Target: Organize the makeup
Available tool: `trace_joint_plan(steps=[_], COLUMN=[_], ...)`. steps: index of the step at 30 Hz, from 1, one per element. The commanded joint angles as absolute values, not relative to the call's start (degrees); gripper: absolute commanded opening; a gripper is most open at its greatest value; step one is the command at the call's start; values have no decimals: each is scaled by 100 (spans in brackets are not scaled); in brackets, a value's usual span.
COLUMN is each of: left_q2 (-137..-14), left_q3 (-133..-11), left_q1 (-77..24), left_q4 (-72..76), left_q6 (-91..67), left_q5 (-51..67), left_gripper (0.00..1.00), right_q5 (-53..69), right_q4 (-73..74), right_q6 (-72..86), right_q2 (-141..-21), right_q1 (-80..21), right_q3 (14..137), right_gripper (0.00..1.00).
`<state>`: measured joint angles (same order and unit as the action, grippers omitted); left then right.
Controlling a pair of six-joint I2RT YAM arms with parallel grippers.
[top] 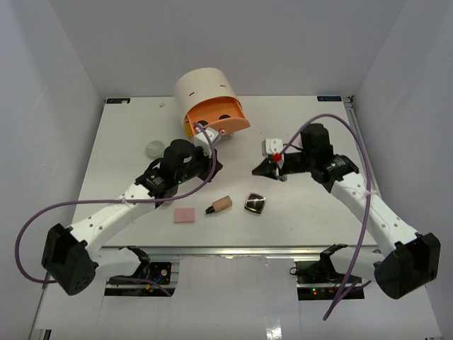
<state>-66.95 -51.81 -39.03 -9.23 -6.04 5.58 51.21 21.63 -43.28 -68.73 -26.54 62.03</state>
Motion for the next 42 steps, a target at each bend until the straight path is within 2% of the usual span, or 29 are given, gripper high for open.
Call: trace_joint_plan(steps=[1, 5, 9, 17, 20, 32, 37, 42], left_q2=[-7589, -8667, -9664, -10364, -10415, -10711, -10873, -10833], left_q3=[-6319, -7198, -8307, -9028, -9144, -9548, -9676, -9736], left_q1=[-3858, -3858, -3858, -3846, -3804, -3574, -3443, -3375], left_q4=[-1105, -1590, -2119, -2493, -2448, -2037, -1868, -1886], left_q6=[-243, 573, 1270, 2089, 2236, 2285, 2226, 2005], left_q5=[1489, 1616, 922, -541, -907, -1651, -1819, -1631], left_gripper=[27, 26, 28, 33, 38, 75, 82, 83], right_q5=[5789, 5682, 5660, 5499, 5485, 5558, 5624, 5654], right_q4=[1790, 1705, 1612, 1500, 1467, 1325, 1271, 1257], right_q6=[-5622, -5804, -5743, -5573, -5534, -5305, -5222, -5174], right_q2=[-6168, -6110, -6042, -5933, -5933, -5941, -5950, -5944], right_q1=[-2350, -2310, -2296, -2284, -2268, -2125, -2058, -1990], right_q3=[5220, 5008, 4923, 4867, 4851, 4797, 4755, 4737], right_gripper=[10, 9, 8, 9, 9, 13, 14, 15])
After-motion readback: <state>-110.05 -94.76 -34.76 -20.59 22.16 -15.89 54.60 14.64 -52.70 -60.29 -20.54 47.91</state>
